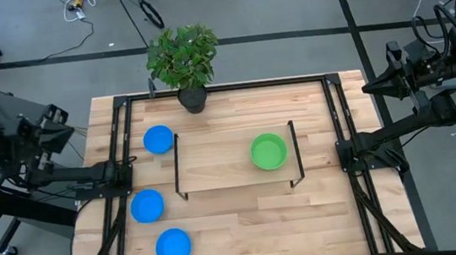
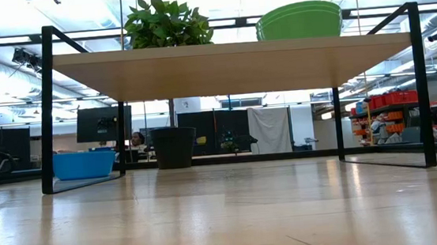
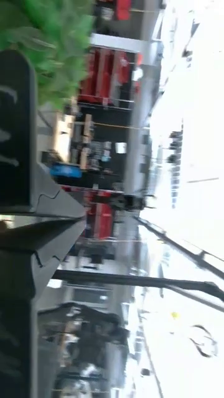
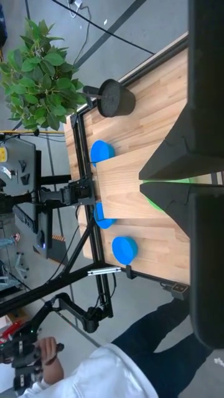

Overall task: Pick & Place Mini bowls
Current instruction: Put the bottom blue bowl on the shelf

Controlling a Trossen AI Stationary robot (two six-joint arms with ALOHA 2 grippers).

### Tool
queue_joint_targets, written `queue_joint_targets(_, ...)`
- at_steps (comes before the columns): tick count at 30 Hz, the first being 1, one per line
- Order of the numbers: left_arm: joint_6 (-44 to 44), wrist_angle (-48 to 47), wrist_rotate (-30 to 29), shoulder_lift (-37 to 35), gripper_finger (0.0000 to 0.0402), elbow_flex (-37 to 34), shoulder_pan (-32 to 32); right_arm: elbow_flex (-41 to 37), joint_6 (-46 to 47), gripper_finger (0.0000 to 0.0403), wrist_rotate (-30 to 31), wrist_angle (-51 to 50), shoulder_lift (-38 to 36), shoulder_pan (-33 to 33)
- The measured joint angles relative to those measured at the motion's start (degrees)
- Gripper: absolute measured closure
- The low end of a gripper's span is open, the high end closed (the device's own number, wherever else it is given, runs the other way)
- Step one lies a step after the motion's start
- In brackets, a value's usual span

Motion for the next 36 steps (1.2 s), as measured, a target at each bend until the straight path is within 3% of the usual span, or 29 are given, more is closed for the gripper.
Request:
queue_joint_targets(16, 0.57, 26.89, -1.07, 1.69, 0.0399, 0.63, -0.09, -0.01, 0.00, 0.0382, -0.01, 0.00, 0.00, -0.01)
queue_joint_targets(23, -0.25, 26.00, 0.17, 9.62, 0.0400, 7.15, -0.08, -0.01, 0.00, 0.0382, 0.00, 0.05, 0.00, 0.00)
queue_joint_targets(30, -0.33, 24.14, 1.32, 20.17, 0.0401, 19.11, -0.10, -0.01, 0.00, 0.0382, -0.01, 0.28, 0.00, 0.00)
queue_joint_targets(36, -0.02, 15.43, 1.28, 28.89, 0.0401, 31.25, -0.62, -0.01, 0.01, 0.0382, -0.01, 0.48, 0.00, -0.01)
